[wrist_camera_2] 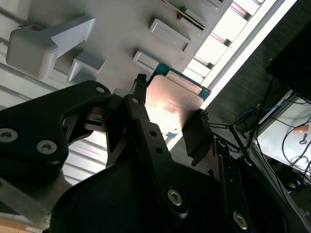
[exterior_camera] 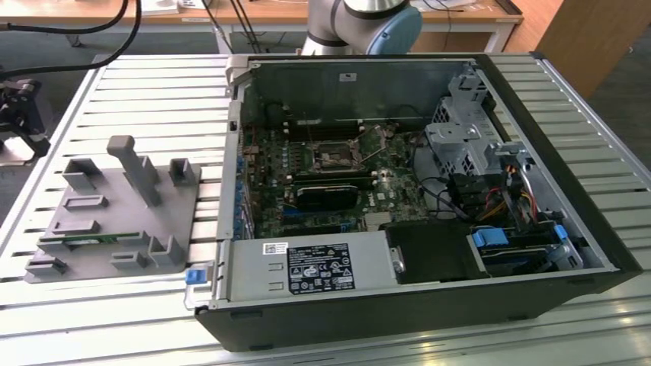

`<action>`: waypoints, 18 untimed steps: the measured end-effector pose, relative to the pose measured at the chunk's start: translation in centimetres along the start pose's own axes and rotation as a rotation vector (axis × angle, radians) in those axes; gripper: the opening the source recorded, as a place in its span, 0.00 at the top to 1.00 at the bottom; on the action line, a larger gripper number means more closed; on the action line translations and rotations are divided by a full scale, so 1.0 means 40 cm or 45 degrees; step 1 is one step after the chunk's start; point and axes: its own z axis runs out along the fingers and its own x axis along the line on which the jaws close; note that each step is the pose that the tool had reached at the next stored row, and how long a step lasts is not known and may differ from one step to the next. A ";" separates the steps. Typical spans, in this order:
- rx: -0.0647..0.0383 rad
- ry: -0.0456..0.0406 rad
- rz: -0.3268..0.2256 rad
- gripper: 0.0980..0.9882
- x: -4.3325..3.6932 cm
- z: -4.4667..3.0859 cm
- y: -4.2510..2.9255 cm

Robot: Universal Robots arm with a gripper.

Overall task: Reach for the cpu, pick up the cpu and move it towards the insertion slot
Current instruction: 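Pick up the cpu and move it towards the insertion slot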

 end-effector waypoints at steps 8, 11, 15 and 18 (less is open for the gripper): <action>0.000 0.000 0.000 0.50 0.000 -0.014 0.001; 0.000 0.000 0.000 0.50 0.001 -0.019 0.001; 0.000 0.000 0.000 0.50 0.001 -0.026 0.002; 0.000 0.000 0.000 0.50 0.001 -0.032 0.002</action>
